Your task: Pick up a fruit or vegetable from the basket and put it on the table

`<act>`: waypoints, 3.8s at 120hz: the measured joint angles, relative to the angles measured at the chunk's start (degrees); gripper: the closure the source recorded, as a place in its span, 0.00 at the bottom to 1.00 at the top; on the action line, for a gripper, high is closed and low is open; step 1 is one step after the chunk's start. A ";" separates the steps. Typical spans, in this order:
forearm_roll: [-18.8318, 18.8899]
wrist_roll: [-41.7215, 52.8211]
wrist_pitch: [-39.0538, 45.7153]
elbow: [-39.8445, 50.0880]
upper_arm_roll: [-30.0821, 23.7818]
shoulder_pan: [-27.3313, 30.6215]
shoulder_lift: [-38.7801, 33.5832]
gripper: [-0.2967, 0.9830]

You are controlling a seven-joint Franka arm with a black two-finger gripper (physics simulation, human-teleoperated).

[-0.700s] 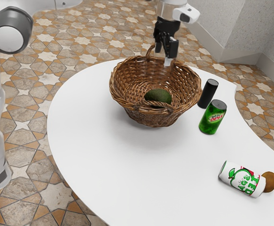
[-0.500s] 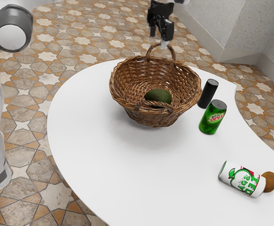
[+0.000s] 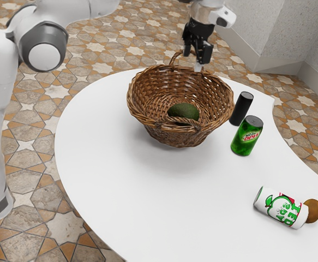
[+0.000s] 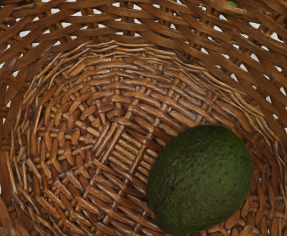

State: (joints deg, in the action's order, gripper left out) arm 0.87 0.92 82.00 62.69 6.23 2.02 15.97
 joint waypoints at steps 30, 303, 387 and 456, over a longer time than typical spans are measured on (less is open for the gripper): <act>-1.89 4.74 9.98 18.68 -0.34 0.66 -8.39 0.23; 0.18 26.65 29.30 36.48 -4.03 0.81 -10.17 0.23; 0.65 26.03 25.55 30.48 -14.55 2.06 -23.01 0.47; 1.56 25.98 22.49 27.22 -29.39 -1.05 -15.70 0.47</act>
State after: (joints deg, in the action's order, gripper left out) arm 2.43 26.90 104.49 89.92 -23.17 0.97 0.27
